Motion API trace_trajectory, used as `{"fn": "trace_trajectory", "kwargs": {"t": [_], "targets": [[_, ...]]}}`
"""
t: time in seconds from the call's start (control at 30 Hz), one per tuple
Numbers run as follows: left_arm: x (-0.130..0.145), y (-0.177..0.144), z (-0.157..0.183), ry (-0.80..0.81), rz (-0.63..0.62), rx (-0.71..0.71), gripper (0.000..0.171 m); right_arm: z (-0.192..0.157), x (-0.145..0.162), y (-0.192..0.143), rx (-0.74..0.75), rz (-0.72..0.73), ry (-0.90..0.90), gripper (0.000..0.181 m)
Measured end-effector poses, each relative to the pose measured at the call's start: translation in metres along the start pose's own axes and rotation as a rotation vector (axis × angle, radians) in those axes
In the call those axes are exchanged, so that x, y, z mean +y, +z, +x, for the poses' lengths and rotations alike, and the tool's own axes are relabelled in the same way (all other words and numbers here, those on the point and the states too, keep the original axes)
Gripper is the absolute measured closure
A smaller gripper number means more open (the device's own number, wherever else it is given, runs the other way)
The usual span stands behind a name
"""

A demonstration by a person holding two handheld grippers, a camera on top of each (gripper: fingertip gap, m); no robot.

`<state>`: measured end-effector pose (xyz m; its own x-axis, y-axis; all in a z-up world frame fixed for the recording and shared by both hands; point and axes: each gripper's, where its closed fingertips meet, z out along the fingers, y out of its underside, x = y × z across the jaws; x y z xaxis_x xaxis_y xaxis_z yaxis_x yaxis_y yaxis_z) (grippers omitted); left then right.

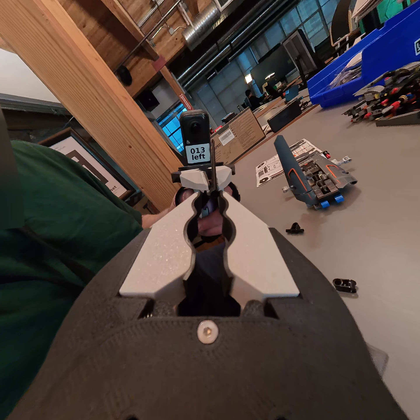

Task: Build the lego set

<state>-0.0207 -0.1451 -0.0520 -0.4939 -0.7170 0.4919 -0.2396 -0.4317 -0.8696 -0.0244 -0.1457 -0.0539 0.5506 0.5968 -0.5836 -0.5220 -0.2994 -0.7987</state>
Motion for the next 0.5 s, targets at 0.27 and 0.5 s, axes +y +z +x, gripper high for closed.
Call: {"fn": "trace_trajectory", "kwargs": {"t": [0.27, 0.5], "targets": [[0.0026, 0.0025, 0.001, -0.034, -0.001, 0.014, 0.169, 0.0022, 0.0, -0.0009, 0.006, 0.031, 0.026, 0.176], [0.0037, 0.0011, 0.0057, -0.072, 0.018, 0.05, 0.151, 0.0004, -0.0045, -0.0054, -0.036, 0.091, 0.073, 0.177]]}}
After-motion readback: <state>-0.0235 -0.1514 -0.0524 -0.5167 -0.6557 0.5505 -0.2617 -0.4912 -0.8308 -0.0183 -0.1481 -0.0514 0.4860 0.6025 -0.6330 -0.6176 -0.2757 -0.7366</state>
